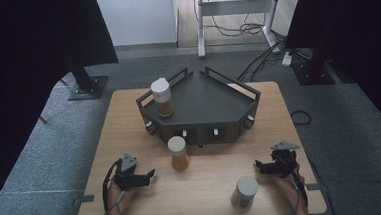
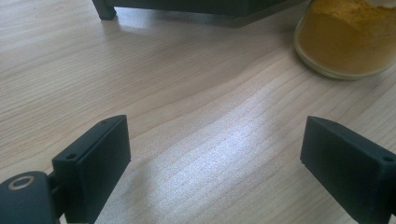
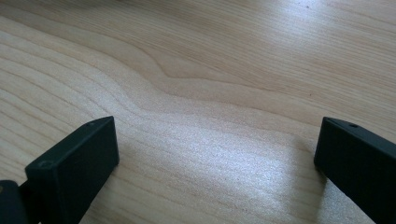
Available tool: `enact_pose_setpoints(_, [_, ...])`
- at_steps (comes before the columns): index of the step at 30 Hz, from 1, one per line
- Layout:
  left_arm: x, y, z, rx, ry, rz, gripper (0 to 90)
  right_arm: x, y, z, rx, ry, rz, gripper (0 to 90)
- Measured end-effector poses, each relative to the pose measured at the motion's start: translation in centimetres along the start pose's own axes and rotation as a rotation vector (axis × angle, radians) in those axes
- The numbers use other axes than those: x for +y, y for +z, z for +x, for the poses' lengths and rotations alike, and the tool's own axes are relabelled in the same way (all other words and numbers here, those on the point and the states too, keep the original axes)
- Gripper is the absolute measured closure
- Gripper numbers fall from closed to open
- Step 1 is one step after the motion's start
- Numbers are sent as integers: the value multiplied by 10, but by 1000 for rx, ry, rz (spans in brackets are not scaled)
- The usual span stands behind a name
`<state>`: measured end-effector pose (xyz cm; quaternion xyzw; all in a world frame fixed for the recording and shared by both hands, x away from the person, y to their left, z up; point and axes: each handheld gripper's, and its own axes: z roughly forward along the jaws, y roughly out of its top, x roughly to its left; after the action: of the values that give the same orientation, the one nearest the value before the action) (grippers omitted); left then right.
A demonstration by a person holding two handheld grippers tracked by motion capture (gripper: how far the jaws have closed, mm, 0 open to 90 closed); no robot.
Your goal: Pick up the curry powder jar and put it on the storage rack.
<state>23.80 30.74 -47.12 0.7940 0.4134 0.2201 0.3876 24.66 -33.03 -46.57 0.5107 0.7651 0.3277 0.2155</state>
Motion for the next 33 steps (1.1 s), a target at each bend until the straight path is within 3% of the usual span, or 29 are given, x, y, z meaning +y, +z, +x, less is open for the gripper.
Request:
enact_pose_setpoints(14, [11,6,-5,19,1,61,84,0,-3,-9,48,-16,-6,35])
enact_pose_setpoints(21, [14,8,-9,28,19,81,83,4,-17,0,33,-36,-47,32])
enact_pose_setpoints(24, [15,9,-7,24,5,86,82,7,-22,2,33,-25,-53,32])
enact_pose_setpoints(33, [16,10,-3,12,-18,96,78,14,-39,-2,105,19,-105,52])
